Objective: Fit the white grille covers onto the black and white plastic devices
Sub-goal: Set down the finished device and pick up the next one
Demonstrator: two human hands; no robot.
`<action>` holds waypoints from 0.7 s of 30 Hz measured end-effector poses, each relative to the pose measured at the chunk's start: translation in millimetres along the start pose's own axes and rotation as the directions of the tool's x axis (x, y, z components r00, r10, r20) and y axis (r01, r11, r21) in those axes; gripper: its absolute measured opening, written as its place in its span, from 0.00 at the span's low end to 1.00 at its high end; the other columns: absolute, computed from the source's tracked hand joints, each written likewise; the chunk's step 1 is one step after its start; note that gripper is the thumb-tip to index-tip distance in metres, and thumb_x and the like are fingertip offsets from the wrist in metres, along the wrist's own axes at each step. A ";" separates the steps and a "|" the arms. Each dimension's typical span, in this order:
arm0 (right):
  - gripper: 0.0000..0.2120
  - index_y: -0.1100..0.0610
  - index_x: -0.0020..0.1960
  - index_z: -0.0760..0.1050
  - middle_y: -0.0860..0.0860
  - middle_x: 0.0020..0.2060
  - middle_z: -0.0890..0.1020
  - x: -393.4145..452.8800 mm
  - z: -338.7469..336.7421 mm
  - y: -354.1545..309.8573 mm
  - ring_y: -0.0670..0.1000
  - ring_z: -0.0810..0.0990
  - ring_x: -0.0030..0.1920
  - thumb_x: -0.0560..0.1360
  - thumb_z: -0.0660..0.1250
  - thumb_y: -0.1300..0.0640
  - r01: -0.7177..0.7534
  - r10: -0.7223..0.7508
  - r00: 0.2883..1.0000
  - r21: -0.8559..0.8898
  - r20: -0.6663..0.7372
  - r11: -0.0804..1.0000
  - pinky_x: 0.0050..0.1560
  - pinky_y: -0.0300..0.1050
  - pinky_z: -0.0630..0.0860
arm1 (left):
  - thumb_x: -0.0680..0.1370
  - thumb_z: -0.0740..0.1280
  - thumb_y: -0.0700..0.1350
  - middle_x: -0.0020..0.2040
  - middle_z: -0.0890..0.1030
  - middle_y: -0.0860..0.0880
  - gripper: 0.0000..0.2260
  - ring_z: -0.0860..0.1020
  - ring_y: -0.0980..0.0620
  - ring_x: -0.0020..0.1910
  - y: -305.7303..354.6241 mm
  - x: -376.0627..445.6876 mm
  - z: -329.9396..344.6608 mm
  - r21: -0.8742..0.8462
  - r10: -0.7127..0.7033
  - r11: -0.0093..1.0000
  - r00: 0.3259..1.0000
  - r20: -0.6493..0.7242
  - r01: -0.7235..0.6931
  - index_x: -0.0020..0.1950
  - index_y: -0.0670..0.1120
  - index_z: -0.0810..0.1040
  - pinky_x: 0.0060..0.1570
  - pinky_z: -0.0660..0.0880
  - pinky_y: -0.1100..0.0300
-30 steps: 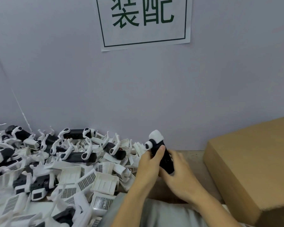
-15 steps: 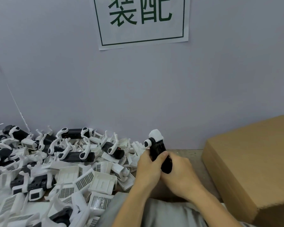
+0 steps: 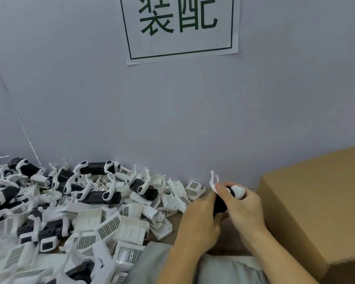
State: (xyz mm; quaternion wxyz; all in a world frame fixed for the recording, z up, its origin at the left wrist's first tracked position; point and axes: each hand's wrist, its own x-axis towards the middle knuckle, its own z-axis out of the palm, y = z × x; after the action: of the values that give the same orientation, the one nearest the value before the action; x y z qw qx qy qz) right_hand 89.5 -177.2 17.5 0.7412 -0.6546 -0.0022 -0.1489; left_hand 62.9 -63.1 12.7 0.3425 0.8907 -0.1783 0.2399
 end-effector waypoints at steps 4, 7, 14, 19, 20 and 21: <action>0.14 0.56 0.45 0.82 0.52 0.39 0.84 2.6 -0.4 -0.2 0.42 0.82 0.37 0.70 0.77 0.46 0.052 -0.053 0.998 -0.035 -0.039 0.998 0.38 0.37 0.78 | 0.79 0.64 0.45 0.54 0.81 0.51 0.12 0.77 0.47 0.52 1.2 -1.8 3.4 0.003 -0.060 0.998 0.998 -0.032 0.061 0.61 0.49 0.68 0.49 0.74 0.48; 0.20 0.52 0.61 0.77 0.47 0.52 0.84 0.0 2.2 1.7 0.44 0.83 0.53 0.74 0.69 0.42 -0.035 0.013 0.982 0.117 0.186 0.992 0.49 0.38 0.78 | 0.80 0.65 0.44 0.49 0.82 0.52 0.08 0.79 0.48 0.50 -0.9 3.3 -0.3 -0.152 -0.216 0.970 0.959 -0.185 0.189 0.58 0.50 0.71 0.47 0.73 0.54; 0.09 0.52 0.55 0.79 0.51 0.44 0.86 5.4 1.8 9.9 0.49 0.84 0.42 0.81 0.62 0.60 -0.190 0.196 0.975 -0.071 0.101 0.979 0.39 0.43 0.73 | 0.79 0.66 0.57 0.37 0.84 0.46 0.16 0.83 0.46 0.36 -6.5 14.7 -39.6 -0.991 -0.712 -0.091 0.689 0.137 0.102 0.46 0.45 0.83 0.35 0.78 0.55; 0.11 0.56 0.51 0.82 0.54 0.36 0.86 -4.5 5.9 8.7 0.51 0.84 0.34 0.79 0.61 0.64 -0.207 0.258 0.911 -0.185 0.321 0.961 0.34 0.40 0.74 | 0.77 0.69 0.46 0.35 0.78 0.47 0.07 0.78 0.50 0.26 -6.9 15.2 -40.8 -0.986 -0.700 -0.133 0.694 0.167 0.104 0.41 0.45 0.78 0.26 0.75 0.60; 0.10 0.57 0.51 0.82 0.55 0.37 0.86 -6.6 6.5 7.4 0.52 0.84 0.35 0.79 0.62 0.64 -0.221 0.270 0.887 -0.169 0.375 0.961 0.34 0.41 0.75 | 0.77 0.68 0.46 0.35 0.78 0.46 0.07 0.78 0.50 0.25 -6.3 14.0 -41.6 -0.982 -0.691 -0.165 0.699 0.182 0.092 0.42 0.44 0.79 0.26 0.75 0.60; 0.08 0.57 0.50 0.82 0.57 0.38 0.86 -8.7 7.0 5.7 0.53 0.84 0.36 0.79 0.64 0.63 -0.246 0.279 0.860 -0.132 0.428 0.960 0.34 0.41 0.76 | 0.78 0.67 0.46 0.35 0.80 0.45 0.10 0.79 0.49 0.26 -6.4 13.2 -42.2 -0.977 -0.679 -0.195 0.706 0.201 0.091 0.40 0.42 0.81 0.25 0.75 0.60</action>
State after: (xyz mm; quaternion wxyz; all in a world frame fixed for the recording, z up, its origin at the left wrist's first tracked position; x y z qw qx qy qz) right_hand 83.8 -167.9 11.3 0.7101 -0.6919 -0.0761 0.1061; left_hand 63.9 -31.2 44.0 0.9457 0.3000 0.0824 0.0944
